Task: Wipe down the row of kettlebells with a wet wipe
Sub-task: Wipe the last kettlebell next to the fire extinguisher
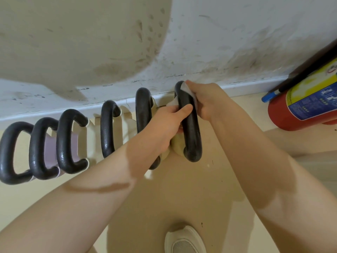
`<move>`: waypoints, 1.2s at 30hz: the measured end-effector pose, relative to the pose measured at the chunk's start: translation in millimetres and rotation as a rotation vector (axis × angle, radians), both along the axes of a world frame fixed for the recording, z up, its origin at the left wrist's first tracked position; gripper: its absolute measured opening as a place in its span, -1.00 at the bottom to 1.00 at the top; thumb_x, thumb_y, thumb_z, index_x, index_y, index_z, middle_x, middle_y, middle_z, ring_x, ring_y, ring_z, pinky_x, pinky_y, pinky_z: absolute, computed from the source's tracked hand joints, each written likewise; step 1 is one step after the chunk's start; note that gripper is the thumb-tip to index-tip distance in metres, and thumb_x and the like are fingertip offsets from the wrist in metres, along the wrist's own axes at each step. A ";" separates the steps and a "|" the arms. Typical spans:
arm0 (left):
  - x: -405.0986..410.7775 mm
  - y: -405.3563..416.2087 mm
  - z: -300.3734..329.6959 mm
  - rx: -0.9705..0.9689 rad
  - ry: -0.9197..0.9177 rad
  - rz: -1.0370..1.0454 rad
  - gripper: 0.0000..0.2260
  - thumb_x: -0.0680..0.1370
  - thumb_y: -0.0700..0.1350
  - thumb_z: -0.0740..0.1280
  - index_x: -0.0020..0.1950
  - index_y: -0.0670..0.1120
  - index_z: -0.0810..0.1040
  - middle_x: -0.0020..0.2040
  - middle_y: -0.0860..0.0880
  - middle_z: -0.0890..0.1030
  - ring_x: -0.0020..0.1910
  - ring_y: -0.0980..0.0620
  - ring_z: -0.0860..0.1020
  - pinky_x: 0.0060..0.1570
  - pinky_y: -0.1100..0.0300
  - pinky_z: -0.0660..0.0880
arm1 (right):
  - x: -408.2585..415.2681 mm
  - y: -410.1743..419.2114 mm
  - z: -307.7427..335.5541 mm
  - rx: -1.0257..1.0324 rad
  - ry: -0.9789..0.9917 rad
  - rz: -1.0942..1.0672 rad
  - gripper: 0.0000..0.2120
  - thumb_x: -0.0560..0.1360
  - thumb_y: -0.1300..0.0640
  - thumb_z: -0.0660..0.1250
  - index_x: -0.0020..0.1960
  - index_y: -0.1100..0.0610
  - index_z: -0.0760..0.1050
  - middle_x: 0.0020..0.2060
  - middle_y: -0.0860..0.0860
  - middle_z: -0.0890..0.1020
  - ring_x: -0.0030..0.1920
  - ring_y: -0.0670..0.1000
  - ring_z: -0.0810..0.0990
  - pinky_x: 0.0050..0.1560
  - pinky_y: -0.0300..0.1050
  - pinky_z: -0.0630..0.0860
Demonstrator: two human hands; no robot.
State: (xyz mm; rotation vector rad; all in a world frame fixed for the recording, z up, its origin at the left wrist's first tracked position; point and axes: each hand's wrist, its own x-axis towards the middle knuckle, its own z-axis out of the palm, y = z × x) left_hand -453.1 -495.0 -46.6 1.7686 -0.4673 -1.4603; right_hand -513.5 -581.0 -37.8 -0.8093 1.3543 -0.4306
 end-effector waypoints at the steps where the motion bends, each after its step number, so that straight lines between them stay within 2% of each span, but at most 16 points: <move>1: -0.5 -0.1 0.1 0.000 0.005 0.004 -0.76 0.55 -0.01 0.27 0.14 -0.09 0.57 0.02 -0.07 0.67 0.01 -0.01 0.63 0.16 0.07 0.52 | 1.0 0.0 1.5 -0.012 0.017 -0.011 -0.67 0.51 0.11 0.32 0.13 0.34 0.48 -0.02 0.21 0.59 -0.04 0.16 0.60 -0.05 0.01 0.60; 3: -0.3 0.2 1.8 -0.001 0.003 0.008 -0.74 0.55 0.01 0.26 0.14 -0.09 0.57 0.01 -0.06 0.67 0.01 -0.01 0.64 0.15 0.07 0.53 | 0.2 2.6 3.8 -0.056 0.124 0.070 -0.69 0.50 0.07 0.33 0.08 0.30 0.50 -0.12 0.16 0.59 -0.17 0.10 0.58 -0.23 -0.12 0.60; 5: -0.5 3.9 3.6 0.030 0.002 0.009 -0.73 0.54 0.05 0.27 0.11 -0.07 0.57 0.00 -0.05 0.68 -0.01 0.01 0.64 0.12 0.08 0.55 | -11.3 14.9 9.3 -0.115 0.175 0.188 -0.81 0.49 0.06 0.33 -0.11 0.20 0.51 -0.25 0.07 0.56 -0.31 -0.02 0.53 -0.47 -0.31 0.49; 7: -4.9 14.0 5.4 0.071 0.068 0.004 -0.72 0.54 0.04 0.27 0.13 -0.09 0.56 0.01 -0.05 0.67 0.01 0.03 0.63 0.08 0.13 0.56 | -31.3 30.9 7.4 -0.177 0.136 0.299 -0.87 0.50 0.08 0.32 -0.16 0.12 0.52 -0.19 0.07 0.62 -0.22 -0.04 0.58 -0.34 -0.34 0.49; 10: -16.9 34.0 3.6 0.054 0.116 -0.013 -0.76 0.56 -0.07 0.25 0.17 -0.11 0.55 0.08 -0.05 0.65 0.10 0.03 0.60 0.16 0.13 0.50 | -52.9 51.3 7.1 -0.211 0.077 0.350 -0.88 0.51 0.10 0.31 -0.12 0.12 0.58 -0.09 0.12 0.67 -0.06 0.04 0.64 -0.02 -0.16 0.55; 12: -19.2 40.0 1.1 0.035 0.135 0.037 -0.80 0.56 -0.12 0.26 0.13 -0.12 0.56 0.09 -0.07 0.65 0.10 0.03 0.59 0.17 0.14 0.50 | -53.7 53.3 3.9 -0.206 0.073 0.325 -0.84 0.50 0.11 0.33 -0.08 0.20 0.60 -0.06 0.17 0.67 -0.05 0.06 0.65 0.05 -0.06 0.55; 16: -19.6 43.3 -0.5 0.026 0.187 0.112 -0.87 0.54 -0.17 0.28 0.03 -0.16 0.57 0.07 -0.13 0.65 0.11 -0.01 0.60 0.23 0.09 0.48 | -40.8 54.6 -3.6 -0.316 0.098 0.230 -0.73 0.51 0.07 0.30 -0.03 0.29 0.57 -0.10 0.20 0.65 -0.16 0.05 0.61 -0.07 -0.06 0.57; 19: -21.0 49.9 2.5 0.054 0.177 0.095 -0.90 0.54 -0.22 0.28 -0.02 -0.17 0.58 0.08 -0.15 0.63 0.14 -0.04 0.58 0.23 0.13 0.46 | -50.9 65.9 -15.1 -0.315 0.056 0.268 -0.66 0.51 -0.01 0.27 0.01 0.28 0.56 -0.05 0.23 0.63 -0.06 0.15 0.62 0.07 0.09 0.53; 22: -23.1 55.4 3.3 0.105 0.163 0.087 -0.73 0.50 -0.24 0.33 0.18 -0.29 0.49 0.14 -0.21 0.59 0.16 -0.09 0.57 0.23 0.12 0.46 | -79.3 88.5 -33.6 -0.313 -0.055 0.337 -0.68 0.48 0.00 0.28 -0.10 0.30 0.49 -0.21 0.10 0.59 -0.16 0.06 0.56 0.03 -0.01 0.49; 24: -24.3 57.0 0.4 0.101 0.154 0.122 -0.49 0.48 -0.23 0.37 0.38 -0.26 0.29 0.15 -0.16 0.56 0.15 -0.10 0.57 0.25 0.05 0.46 | -92.0 103.2 -45.1 -0.327 -0.109 0.345 -0.87 0.52 0.18 0.28 -0.20 0.18 0.42 -0.36 -0.14 0.48 -0.28 -0.14 0.46 -0.10 -0.26 0.43; 25: -24.4 57.6 -0.9 0.089 0.151 0.137 -0.41 0.47 -0.22 0.38 0.43 -0.22 0.21 0.15 -0.13 0.54 0.14 -0.09 0.57 0.26 0.03 0.46 | -94.6 106.3 -48.9 -0.337 -0.124 0.355 -0.85 0.52 0.24 0.27 -0.22 0.12 0.40 -0.39 -0.21 0.46 -0.29 -0.16 0.44 -0.11 -0.30 0.42; 28: -25.5 58.7 -0.2 0.052 0.107 0.065 -0.62 0.50 -0.22 0.34 0.31 -0.22 0.41 0.14 -0.16 0.60 0.09 -0.06 0.61 0.19 0.07 0.51 | -97.2 104.3 -48.6 -0.407 -0.128 0.412 -0.90 0.48 0.25 0.31 -0.20 0.15 0.43 -0.29 -0.13 0.53 -0.19 -0.08 0.50 0.01 -0.08 0.46; 32: -28.2 60.6 3.5 0.037 0.062 0.089 -0.79 0.51 -0.24 0.32 0.13 -0.24 0.54 -0.01 -0.14 0.65 -0.09 0.01 0.63 -0.14 0.31 0.59 | -98.9 111.8 -51.1 -0.428 -0.180 0.350 -0.91 0.50 0.21 0.31 0.00 0.18 0.51 -0.12 0.03 0.62 -0.04 0.01 0.59 0.09 -0.03 0.51; 34: -29.9 61.3 5.1 0.034 0.030 0.085 -0.81 0.51 -0.23 0.33 0.10 -0.22 0.55 -0.05 -0.11 0.65 -0.15 0.04 0.63 -0.22 0.35 0.59 | -95.1 120.2 -53.2 -0.452 -0.162 0.344 -0.94 0.54 0.20 0.26 0.00 0.18 0.45 -0.18 -0.02 0.54 -0.11 -0.08 0.54 0.01 -0.11 0.49; 35: -30.0 60.6 5.5 0.045 0.013 0.083 -0.83 0.51 -0.21 0.33 0.09 -0.20 0.56 -0.03 -0.11 0.65 -0.11 0.02 0.63 -0.16 0.31 0.60 | -89.9 121.0 -50.4 -0.482 -0.143 0.351 -0.97 0.57 0.21 0.21 -0.01 0.11 0.42 -0.22 -0.08 0.48 -0.18 -0.17 0.49 -0.04 -0.20 0.47; 36: -29.6 59.5 6.4 0.060 0.015 0.090 -0.83 0.52 -0.18 0.32 0.08 -0.18 0.57 0.01 -0.13 0.65 -0.04 -0.02 0.63 -0.04 0.22 0.59 | -83.4 119.5 -47.5 -0.519 -0.131 0.356 -0.86 0.58 0.23 0.17 0.07 0.02 0.39 -0.19 -0.14 0.46 -0.21 -0.27 0.47 -0.06 -0.27 0.46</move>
